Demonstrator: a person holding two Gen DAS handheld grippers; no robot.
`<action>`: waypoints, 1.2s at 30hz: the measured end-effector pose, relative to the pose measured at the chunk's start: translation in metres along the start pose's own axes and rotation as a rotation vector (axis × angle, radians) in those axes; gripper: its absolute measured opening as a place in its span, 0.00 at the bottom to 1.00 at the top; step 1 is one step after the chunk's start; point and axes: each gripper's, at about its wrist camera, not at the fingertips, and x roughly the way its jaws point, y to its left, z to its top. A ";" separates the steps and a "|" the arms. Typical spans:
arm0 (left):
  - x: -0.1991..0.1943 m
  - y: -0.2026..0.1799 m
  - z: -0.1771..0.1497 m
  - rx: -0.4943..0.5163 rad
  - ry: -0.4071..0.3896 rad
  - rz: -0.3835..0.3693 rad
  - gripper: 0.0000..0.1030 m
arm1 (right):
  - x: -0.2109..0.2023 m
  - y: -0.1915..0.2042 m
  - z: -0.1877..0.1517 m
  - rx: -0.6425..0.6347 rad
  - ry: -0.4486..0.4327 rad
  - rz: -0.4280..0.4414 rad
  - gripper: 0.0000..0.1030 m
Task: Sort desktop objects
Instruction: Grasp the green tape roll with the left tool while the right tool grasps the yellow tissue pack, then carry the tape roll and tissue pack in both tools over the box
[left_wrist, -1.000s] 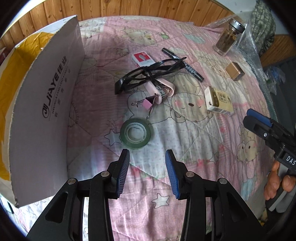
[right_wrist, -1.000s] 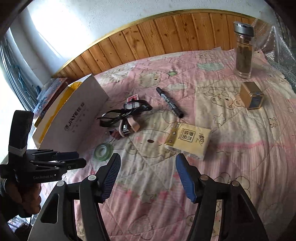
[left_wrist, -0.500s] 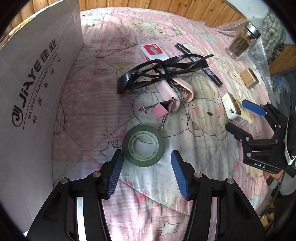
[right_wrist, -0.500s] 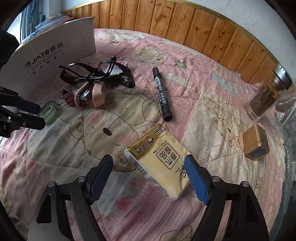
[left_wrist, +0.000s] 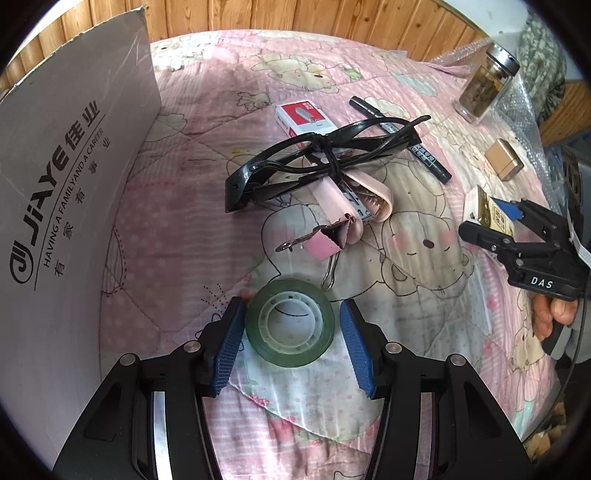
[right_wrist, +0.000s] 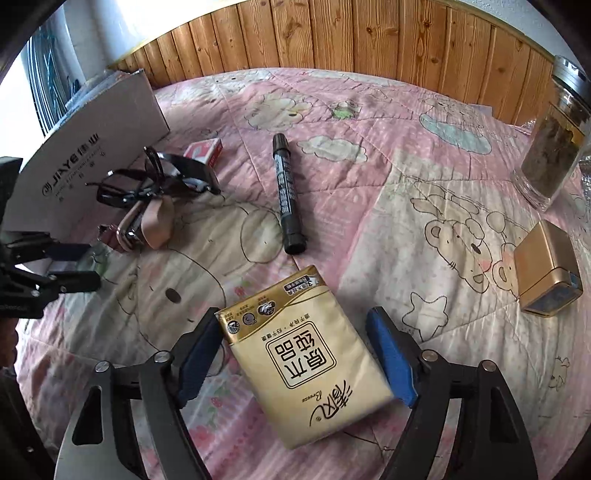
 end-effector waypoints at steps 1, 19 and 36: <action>-0.001 0.002 0.000 -0.012 -0.005 -0.007 0.48 | -0.003 -0.004 0.001 0.030 -0.003 0.015 0.57; -0.042 -0.005 -0.014 -0.032 -0.050 -0.034 0.48 | -0.066 0.031 -0.026 0.223 -0.083 0.153 0.52; -0.120 0.010 -0.048 -0.103 -0.140 -0.077 0.48 | -0.105 0.117 -0.018 0.152 -0.115 0.202 0.52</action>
